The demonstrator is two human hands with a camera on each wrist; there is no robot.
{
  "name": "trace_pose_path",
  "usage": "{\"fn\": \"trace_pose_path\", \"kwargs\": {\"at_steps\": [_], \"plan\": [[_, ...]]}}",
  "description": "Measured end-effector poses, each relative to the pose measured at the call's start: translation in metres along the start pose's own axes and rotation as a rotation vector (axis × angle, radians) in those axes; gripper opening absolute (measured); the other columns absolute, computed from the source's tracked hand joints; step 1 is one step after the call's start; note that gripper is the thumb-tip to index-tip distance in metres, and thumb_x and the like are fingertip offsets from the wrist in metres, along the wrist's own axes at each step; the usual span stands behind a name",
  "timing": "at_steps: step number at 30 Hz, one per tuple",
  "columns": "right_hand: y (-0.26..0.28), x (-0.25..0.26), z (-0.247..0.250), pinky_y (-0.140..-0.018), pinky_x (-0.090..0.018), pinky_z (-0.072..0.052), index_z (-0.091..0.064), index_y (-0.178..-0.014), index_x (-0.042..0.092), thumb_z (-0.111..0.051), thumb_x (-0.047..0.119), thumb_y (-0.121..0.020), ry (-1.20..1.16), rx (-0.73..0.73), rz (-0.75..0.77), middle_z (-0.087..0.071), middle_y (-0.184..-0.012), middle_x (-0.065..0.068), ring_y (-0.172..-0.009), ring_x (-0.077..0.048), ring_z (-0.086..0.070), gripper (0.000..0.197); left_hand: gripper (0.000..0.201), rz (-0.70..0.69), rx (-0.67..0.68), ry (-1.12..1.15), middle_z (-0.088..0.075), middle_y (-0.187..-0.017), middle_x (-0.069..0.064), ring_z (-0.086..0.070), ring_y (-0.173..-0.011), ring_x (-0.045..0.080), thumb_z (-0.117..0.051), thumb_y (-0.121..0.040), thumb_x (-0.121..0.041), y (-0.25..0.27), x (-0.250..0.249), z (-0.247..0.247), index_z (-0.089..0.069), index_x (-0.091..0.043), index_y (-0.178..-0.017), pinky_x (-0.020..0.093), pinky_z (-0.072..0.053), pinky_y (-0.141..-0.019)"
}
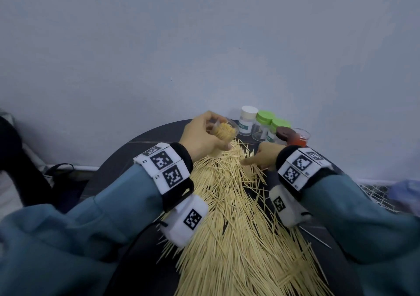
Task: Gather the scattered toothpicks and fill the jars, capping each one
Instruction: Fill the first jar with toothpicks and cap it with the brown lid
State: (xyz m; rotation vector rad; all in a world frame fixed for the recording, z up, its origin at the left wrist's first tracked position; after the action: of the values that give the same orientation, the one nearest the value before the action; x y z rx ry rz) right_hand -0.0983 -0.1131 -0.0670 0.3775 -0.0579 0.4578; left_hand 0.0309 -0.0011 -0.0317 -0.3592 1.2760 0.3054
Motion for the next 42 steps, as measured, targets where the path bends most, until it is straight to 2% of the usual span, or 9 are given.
{"fn": "trace_pose_path", "kwargs": {"at_steps": [3,11,13,17,20,24,27,33,42], "plan": [[-0.01,0.015,-0.003,-0.092,-0.036,-0.049,-0.054,-0.112,0.004,-0.063,0.052,-0.08,0.012,0.044,-0.035,-0.057,-0.096,-0.006,-0.089,-0.02,-0.056,0.059,0.056,0.012,-0.007,0.022,-0.061,-0.112,0.002,-0.058,-0.102,0.017,-0.08,-0.064,0.001,-0.003,0.001,0.005,-0.055,-0.02,-0.109,0.018,-0.047,-0.062],[-0.009,0.032,-0.007,-0.045,-0.012,-0.039,-0.043,-0.06,0.014,-0.055,0.017,-0.093,0.087,0.164,-0.083,-0.053,-0.045,0.009,-0.044,-0.007,-0.051,0.035,0.053,0.019,-0.012,0.004,-0.062,-0.11,0.001,-0.058,-0.101,0.016,-0.081,-0.064,0.0,-0.006,0.005,0.007,-0.056,-0.024,-0.105,0.02,-0.047,-0.068],[-0.009,0.03,-0.008,-0.053,-0.018,-0.039,-0.049,-0.067,0.01,-0.058,0.022,-0.091,0.12,0.157,-0.108,-0.053,-0.066,0.0,-0.058,-0.012,-0.049,0.028,0.054,0.016,-0.004,0.003,-0.062,-0.109,0.001,-0.057,-0.1,0.015,-0.081,-0.064,-0.001,-0.006,0.005,0.005,-0.056,-0.022,-0.106,0.022,-0.046,-0.071],[-0.006,0.026,-0.006,-0.084,-0.03,-0.042,-0.054,-0.119,0.0,-0.057,0.025,-0.09,0.125,0.136,-0.11,-0.058,-0.122,-0.011,-0.106,-0.025,-0.055,0.038,0.054,0.02,0.018,0.004,-0.062,-0.108,0.0,-0.057,-0.1,0.014,-0.082,-0.063,-0.001,-0.004,0.005,0.0,-0.057,-0.021,-0.107,0.023,-0.044,-0.074],[-0.005,0.017,-0.012,-0.097,-0.036,-0.042,-0.056,-0.085,0.007,-0.048,0.013,-0.095,-0.098,0.167,-0.117,-0.052,-0.129,-0.019,-0.121,-0.032,-0.049,0.014,0.057,0.016,0.038,-0.005,-0.062,-0.111,0.001,-0.056,-0.101,0.014,-0.082,-0.063,-0.002,-0.004,0.004,-0.003,-0.057,-0.02,-0.111,0.022,-0.044,-0.073],[-0.008,0.001,-0.017,-0.058,-0.026,-0.048,-0.044,-0.07,0.008,-0.039,0.005,-0.098,-0.491,0.187,-0.14,-0.051,-0.079,-0.01,-0.079,-0.024,-0.053,0.028,0.058,0.023,0.042,-0.018,-0.063,-0.111,0.002,-0.058,-0.103,0.017,-0.082,-0.064,-0.002,-0.002,0.004,-0.004,-0.057,-0.021,-0.112,0.03,-0.049,-0.08],[0.003,-0.005,-0.023,-0.039,-0.026,-0.051,-0.044,-0.079,0.002,-0.028,0.0,-0.1,-0.928,0.248,-0.185,-0.048,-0.072,-0.015,-0.064,-0.024,-0.051,0.026,0.058,0.022,0.05,-0.02,-0.063,-0.113,0.003,-0.058,-0.105,0.018,-0.082,-0.063,-0.002,-0.002,0.004,-0.006,-0.057,-0.021,-0.111,0.031,-0.05,-0.083],[0.012,-0.004,-0.023,-0.065,-0.032,-0.045,-0.041,-0.079,0.007,-0.022,-0.003,-0.098,-1.37,0.284,-0.019,-0.036,-0.064,-0.006,-0.057,-0.015,-0.037,0.028,0.057,0.025,0.067,-0.009,-0.064,-0.112,0.004,-0.058,-0.106,0.019,-0.082,-0.063,-0.001,0.0,0.004,-0.009,-0.057,-0.021,-0.109,0.034,-0.051,-0.085],[0.015,-0.014,-0.02,-0.072,-0.03,-0.048,-0.042,-0.088,0.006,-0.024,-0.005,-0.098,-1.722,0.099,0.166,-0.035,-0.064,-0.003,-0.058,-0.014,-0.041,0.023,0.057,0.025,0.096,-0.072,-0.065,-0.11,0.001,-0.059,-0.106,0.019,-0.083,-0.062,-0.001,0.002,0.01,-0.015,-0.058,-0.024,-0.107,0.042,-0.051,-0.091]]}}
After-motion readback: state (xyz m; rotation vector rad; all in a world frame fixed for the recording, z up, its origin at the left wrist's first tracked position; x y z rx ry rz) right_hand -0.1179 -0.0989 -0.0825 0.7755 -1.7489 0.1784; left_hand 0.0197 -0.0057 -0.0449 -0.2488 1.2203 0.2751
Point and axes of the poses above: each hand's wrist, its own y-axis away from the middle knuckle, its own z-axis out of the back of the hand, x = y × z, the point moved 6 cm from there along -y, towards the middle knuckle
